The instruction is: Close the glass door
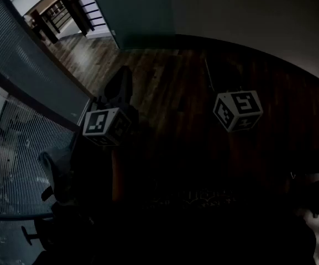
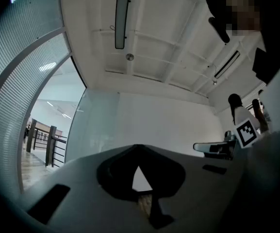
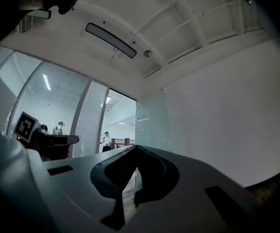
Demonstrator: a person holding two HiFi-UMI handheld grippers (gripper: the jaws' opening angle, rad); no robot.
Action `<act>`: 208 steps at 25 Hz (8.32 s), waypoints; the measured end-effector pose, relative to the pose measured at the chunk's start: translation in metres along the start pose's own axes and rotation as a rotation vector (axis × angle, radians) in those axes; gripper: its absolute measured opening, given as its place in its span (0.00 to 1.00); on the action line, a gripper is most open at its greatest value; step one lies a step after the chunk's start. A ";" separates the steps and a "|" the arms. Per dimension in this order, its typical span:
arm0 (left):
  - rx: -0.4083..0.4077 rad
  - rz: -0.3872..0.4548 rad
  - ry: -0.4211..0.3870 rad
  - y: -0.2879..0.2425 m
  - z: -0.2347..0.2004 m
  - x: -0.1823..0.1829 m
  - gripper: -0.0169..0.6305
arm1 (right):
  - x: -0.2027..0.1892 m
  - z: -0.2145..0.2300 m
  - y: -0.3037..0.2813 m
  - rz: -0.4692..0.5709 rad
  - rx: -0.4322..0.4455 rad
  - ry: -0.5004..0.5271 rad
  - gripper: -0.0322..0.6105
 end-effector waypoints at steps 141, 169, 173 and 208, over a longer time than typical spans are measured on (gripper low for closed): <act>-0.049 0.001 -0.060 -0.709 -0.444 0.036 0.03 | 0.039 0.304 -0.800 0.014 0.010 0.003 0.05; 0.071 -0.008 -0.050 -0.912 -0.539 0.035 0.03 | 0.036 0.428 -1.041 -0.011 0.095 0.006 0.06; 0.079 -0.008 -0.054 -0.945 -0.548 0.035 0.03 | 0.036 0.446 -1.076 -0.012 0.118 0.012 0.06; 0.327 -0.095 -0.053 -0.965 -0.617 0.027 0.03 | 0.021 0.510 -1.278 -0.147 0.225 0.029 0.22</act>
Point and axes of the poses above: the fingertips, and each gripper's own axes: y backward along the fingers, z to its right, x out of its top, the point moved 7 cm from there along y, backward along the fingers, and after that the axes turned 11 degrees about -z, right-handed, at the moved point
